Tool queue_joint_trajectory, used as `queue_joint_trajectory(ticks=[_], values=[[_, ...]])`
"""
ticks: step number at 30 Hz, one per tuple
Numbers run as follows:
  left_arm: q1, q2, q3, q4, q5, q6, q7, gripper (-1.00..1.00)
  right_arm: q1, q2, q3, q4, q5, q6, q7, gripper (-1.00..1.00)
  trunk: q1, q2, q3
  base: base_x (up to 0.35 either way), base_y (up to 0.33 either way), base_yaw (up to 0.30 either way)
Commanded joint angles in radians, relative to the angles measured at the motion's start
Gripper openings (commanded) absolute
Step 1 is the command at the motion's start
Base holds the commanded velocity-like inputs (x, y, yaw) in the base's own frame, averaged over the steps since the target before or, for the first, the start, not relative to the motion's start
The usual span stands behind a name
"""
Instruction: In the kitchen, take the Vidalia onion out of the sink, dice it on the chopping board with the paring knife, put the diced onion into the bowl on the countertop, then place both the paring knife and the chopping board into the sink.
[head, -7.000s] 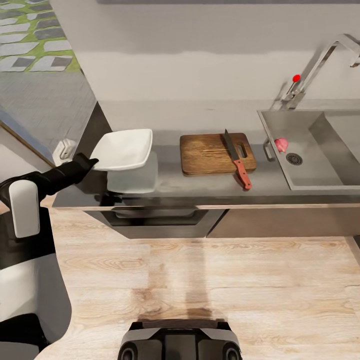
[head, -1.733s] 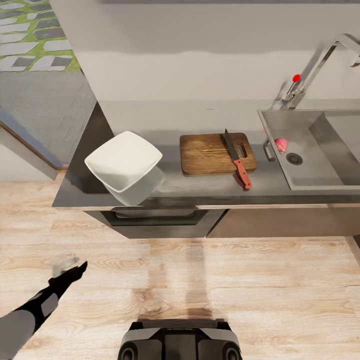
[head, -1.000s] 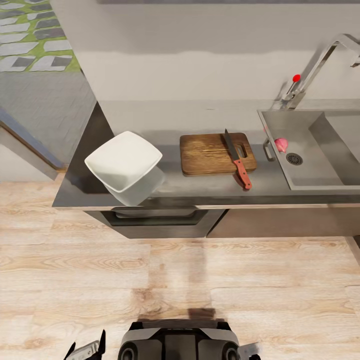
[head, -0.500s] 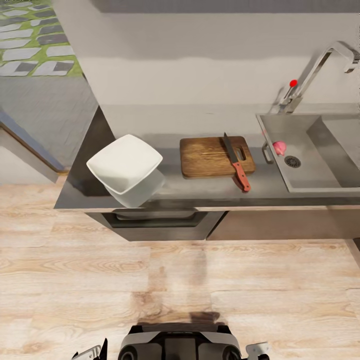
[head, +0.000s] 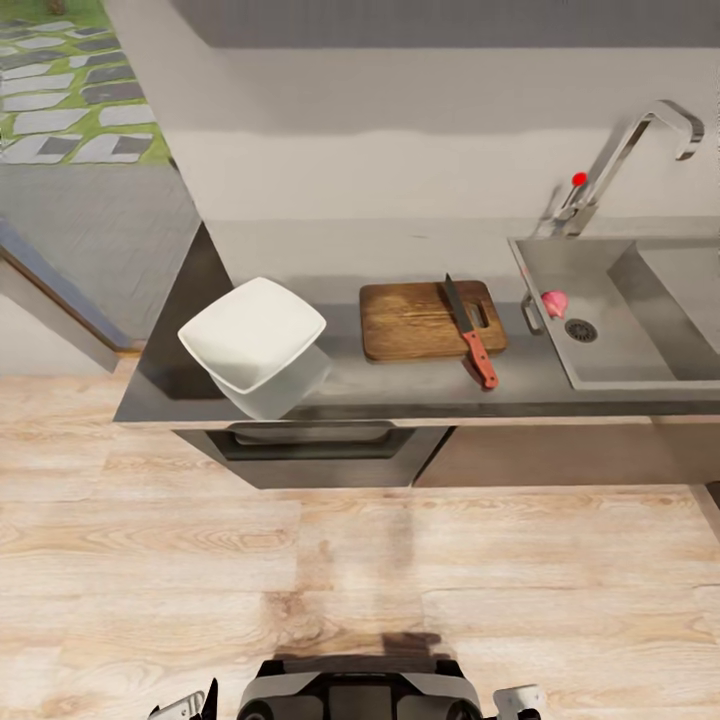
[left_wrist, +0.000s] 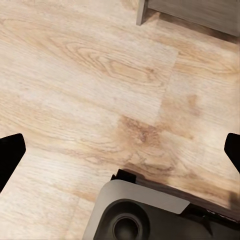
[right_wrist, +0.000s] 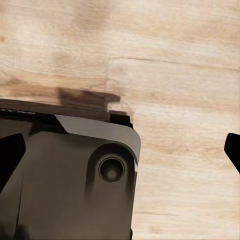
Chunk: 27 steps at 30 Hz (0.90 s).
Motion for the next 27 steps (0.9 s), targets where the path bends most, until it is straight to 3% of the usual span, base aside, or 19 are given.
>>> queue_joint_trajectory(ticks=[1, 27], values=[[-0.001, 0.001, 0.009, 0.004, -0.004, -0.004, -0.004, 1.0, 0.0, -0.001, 0.008, 0.001, 0.0, -0.002, -0.009, 1.0, 0.001, -0.001, 0.001, 0.0, 0.0, 0.0], [-0.001, 0.001, 0.009, 0.004, -0.004, -0.004, -0.004, 1.0, 0.0, -0.001, 0.009, 0.009, 0.0, -0.032, -0.009, 1.0, 0.001, -0.001, 0.043, 0.0, 0.0, 0.0]])
